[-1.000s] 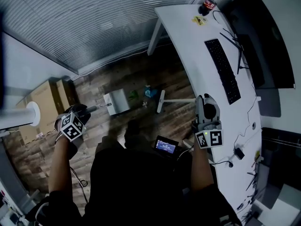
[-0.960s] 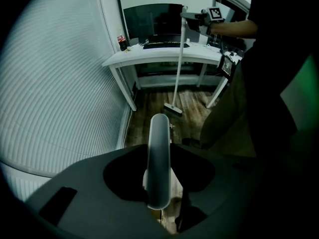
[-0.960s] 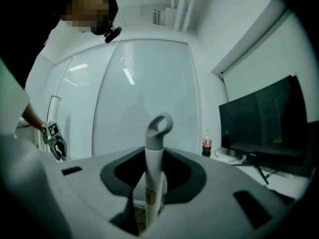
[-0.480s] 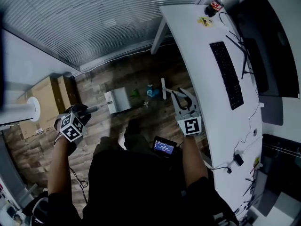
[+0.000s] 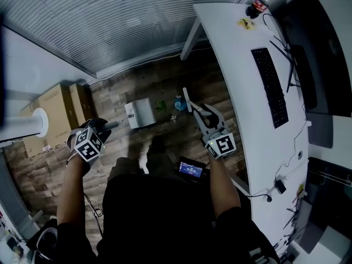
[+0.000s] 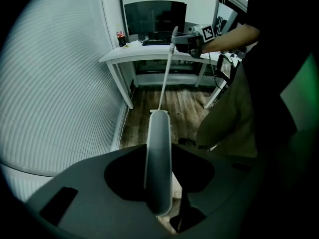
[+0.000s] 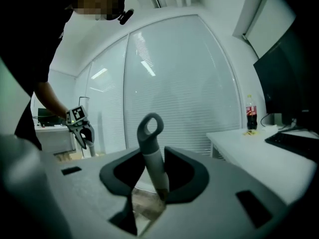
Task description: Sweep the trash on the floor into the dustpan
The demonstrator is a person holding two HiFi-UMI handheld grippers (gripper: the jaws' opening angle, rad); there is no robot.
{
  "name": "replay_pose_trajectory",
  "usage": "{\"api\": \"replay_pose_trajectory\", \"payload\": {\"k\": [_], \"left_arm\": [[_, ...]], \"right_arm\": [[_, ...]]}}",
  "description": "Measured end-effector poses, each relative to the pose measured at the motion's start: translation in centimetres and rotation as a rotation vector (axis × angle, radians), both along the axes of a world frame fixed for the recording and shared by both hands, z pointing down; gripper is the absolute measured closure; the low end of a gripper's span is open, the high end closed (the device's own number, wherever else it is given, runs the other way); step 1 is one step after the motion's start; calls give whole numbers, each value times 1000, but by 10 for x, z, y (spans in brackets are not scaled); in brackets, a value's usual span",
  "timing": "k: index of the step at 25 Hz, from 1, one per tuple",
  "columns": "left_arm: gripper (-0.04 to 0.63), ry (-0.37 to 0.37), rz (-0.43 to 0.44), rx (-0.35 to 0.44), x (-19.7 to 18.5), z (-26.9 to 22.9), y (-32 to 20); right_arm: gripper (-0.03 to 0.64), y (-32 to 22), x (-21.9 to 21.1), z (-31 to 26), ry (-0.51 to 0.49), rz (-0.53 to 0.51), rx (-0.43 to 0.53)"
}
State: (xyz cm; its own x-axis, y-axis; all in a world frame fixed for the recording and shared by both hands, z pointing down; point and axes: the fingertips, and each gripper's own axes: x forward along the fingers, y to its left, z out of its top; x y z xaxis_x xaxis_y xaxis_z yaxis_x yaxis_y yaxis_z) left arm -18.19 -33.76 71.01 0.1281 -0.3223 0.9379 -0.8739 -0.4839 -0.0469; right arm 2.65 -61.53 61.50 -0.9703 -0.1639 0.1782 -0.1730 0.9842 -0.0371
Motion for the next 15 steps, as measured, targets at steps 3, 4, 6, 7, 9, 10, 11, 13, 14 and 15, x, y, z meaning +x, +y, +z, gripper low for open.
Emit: {"api": "replay_pose_trajectory", "payload": {"k": [3, 4, 6, 7, 9, 10, 11, 13, 14, 15], "left_arm": [[477, 4, -2, 11, 1, 0, 1], [477, 3, -3, 11, 1, 0, 2], [477, -1, -6, 11, -1, 1, 3], [477, -3, -6, 11, -2, 1, 4], [477, -2, -5, 8, -4, 1, 5], [477, 0, -5, 6, -4, 1, 5], [479, 3, -5, 4, -5, 1, 5], [479, 9, -6, 2, -6, 0, 6], [479, 12, -5, 2, -7, 0, 7], [479, 15, -4, 2, -7, 0, 7]], "right_arm": [[494, 17, 4, 1, -15, -42, -63], [492, 24, 5, 2, -20, -51, -85], [488, 36, 6, 4, -28, -55, -121], [485, 40, 5, 4, -34, -50, -137], [482, 45, 4, 3, -52, -23, -171], [480, 44, 4, 2, -64, -4, -191], [479, 43, 3, 0, -77, 16, -211], [476, 37, 2, -5, -105, 57, -249], [475, 34, 1, -7, -120, 79, -267], [474, 31, 0, -9, -134, 100, -282]]}}
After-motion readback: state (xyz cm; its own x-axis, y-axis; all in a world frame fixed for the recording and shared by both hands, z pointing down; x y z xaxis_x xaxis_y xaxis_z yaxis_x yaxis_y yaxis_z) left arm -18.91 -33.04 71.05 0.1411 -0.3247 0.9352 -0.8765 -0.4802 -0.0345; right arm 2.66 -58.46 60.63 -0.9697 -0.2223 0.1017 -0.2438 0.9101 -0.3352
